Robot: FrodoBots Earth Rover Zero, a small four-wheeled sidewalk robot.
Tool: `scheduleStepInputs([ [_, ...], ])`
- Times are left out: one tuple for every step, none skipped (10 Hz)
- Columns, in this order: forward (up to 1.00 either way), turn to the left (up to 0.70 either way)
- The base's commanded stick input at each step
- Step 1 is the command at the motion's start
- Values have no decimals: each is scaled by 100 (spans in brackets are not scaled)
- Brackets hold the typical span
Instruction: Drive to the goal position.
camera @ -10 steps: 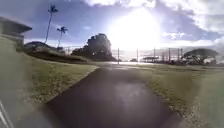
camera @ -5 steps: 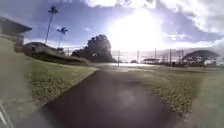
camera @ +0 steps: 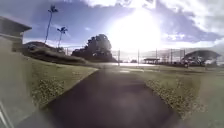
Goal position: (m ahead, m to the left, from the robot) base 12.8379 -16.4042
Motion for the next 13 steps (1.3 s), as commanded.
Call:
scheduleStepInputs([
  [70, 0],
  [70, 0],
  [70, 0],
  [70, 0],
  [70, 0],
  [70, 0],
  [70, 0],
  [70, 0],
  [70, 0],
  [70, 0],
  [70, 0],
  [70, 0],
  [70, 0],
])
